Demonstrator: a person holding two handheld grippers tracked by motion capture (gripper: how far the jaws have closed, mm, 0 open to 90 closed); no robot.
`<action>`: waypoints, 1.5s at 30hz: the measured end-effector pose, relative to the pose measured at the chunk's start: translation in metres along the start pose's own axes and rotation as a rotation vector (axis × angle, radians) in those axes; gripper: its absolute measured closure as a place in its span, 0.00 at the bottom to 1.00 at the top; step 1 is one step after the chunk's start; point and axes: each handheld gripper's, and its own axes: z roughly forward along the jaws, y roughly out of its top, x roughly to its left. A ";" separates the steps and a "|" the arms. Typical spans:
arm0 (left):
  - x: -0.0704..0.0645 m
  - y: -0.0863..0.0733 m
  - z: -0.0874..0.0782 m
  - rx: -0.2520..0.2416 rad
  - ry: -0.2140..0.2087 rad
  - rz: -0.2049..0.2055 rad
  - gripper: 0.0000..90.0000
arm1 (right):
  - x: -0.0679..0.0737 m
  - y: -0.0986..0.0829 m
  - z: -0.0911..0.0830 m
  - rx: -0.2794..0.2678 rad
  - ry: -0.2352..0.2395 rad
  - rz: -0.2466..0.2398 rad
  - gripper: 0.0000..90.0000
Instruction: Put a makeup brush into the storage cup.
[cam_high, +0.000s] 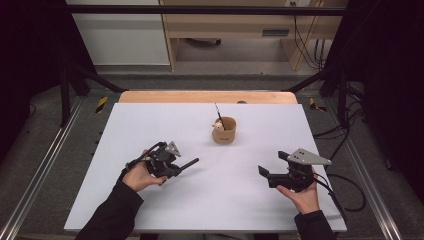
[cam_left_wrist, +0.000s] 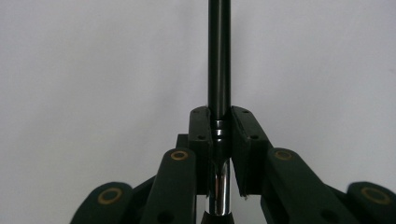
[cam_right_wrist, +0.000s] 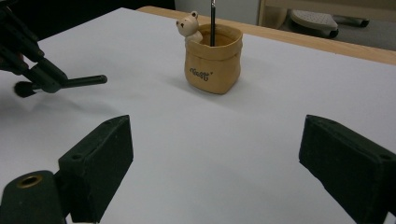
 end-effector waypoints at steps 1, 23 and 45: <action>-0.001 0.000 -0.001 -0.005 0.004 0.002 0.88 | 0.000 0.000 0.000 -0.001 0.001 0.001 0.12; -0.011 -0.011 -0.024 -0.119 -0.024 0.019 0.88 | 0.014 0.007 0.012 0.036 0.021 -0.057 0.11; -0.026 0.007 -0.032 -0.114 -0.049 0.097 0.87 | 0.049 0.041 0.032 0.096 0.087 -0.211 0.10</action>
